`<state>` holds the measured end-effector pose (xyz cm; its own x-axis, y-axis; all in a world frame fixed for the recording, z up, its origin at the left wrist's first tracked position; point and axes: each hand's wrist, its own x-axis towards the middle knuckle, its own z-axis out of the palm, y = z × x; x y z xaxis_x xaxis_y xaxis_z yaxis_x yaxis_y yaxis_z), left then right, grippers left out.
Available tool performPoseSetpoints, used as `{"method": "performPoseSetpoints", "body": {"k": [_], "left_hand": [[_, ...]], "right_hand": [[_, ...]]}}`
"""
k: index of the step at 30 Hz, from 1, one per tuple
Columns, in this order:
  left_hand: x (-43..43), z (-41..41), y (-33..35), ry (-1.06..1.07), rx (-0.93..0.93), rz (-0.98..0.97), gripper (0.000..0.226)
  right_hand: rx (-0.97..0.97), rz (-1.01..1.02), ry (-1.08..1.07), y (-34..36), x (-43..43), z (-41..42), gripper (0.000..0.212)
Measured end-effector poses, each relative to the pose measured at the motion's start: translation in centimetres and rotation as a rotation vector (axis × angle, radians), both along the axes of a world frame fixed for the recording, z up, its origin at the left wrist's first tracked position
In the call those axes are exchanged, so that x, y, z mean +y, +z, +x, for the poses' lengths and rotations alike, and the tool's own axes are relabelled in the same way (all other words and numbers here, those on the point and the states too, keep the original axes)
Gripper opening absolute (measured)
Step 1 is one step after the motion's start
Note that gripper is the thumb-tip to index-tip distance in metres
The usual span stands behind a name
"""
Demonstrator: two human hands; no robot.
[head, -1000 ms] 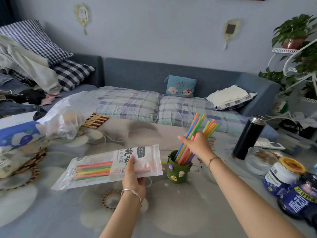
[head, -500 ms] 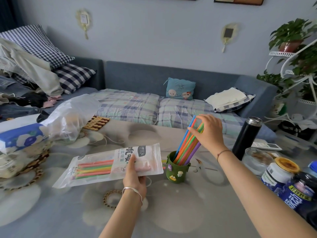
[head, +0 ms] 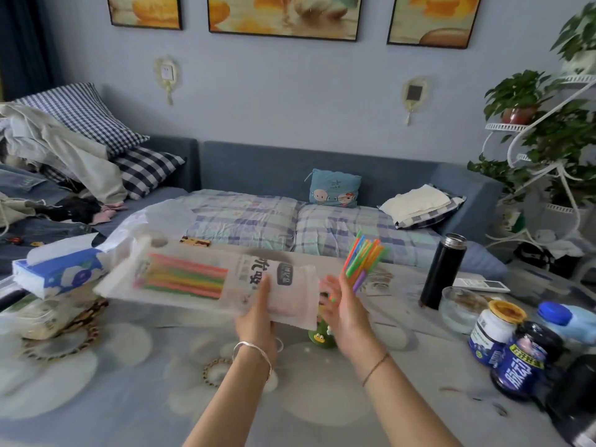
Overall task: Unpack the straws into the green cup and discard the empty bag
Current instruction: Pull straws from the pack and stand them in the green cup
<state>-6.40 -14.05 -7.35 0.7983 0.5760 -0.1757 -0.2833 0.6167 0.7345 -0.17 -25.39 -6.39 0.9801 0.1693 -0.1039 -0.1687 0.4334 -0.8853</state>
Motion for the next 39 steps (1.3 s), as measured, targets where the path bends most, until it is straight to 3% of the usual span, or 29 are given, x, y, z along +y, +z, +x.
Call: {"method": "performPoseSetpoints", "body": {"k": [3, 6, 10, 13, 16, 21, 27, 31, 34, 39], "left_hand": [[-0.5, -1.2, 1.2, -0.032, -0.004, 0.224, 0.054], [-0.8, -2.4, 1.8, -0.07, -0.017, 0.317, 0.033], [-0.9, -3.0, 2.0, -0.048, -0.052, 0.376, 0.028], [-0.7, -3.3, 2.1, -0.008, -0.013, 0.264, 0.033], [0.0, -3.2, 1.8, 0.036, 0.01, 0.117, 0.038], [1.2, -3.5, 1.3, 0.033, 0.001, -0.138, 0.036], [2.5, -3.0, 0.2, 0.022, -0.04, -0.367, 0.048], [1.5, -2.6, 0.0, 0.001, -0.029, -0.345, 0.032], [0.7, -2.5, 0.4, -0.02, 0.032, -0.293, 0.014], [2.1, -2.3, 0.1, 0.044, -0.022, -0.351, 0.03]], "right_hand": [[0.246, 0.275, 0.138, -3.0, 0.7, -0.3, 0.05], [0.249, 0.354, 0.159, -4.6, 1.0, -0.5, 0.056], [0.209, 0.289, 0.063, -4.1, 1.6, -2.4, 0.039], [0.149, 0.12, -0.026, -4.0, 1.8, -3.0, 0.031], [-0.045, -0.153, -0.054, -2.6, 1.5, -4.8, 0.018], [-0.275, -0.256, -0.113, -1.1, 0.5, -5.3, 0.016], [-0.227, -0.055, -0.268, 1.6, -1.4, -4.6, 0.022], [-0.12, -0.158, -0.094, 0.7, 0.1, -4.8, 0.017], [-0.186, -0.264, -0.016, 0.6, 0.9, -4.9, 0.016], [-0.212, -0.194, -0.314, 2.1, -1.0, -3.7, 0.035]]}}
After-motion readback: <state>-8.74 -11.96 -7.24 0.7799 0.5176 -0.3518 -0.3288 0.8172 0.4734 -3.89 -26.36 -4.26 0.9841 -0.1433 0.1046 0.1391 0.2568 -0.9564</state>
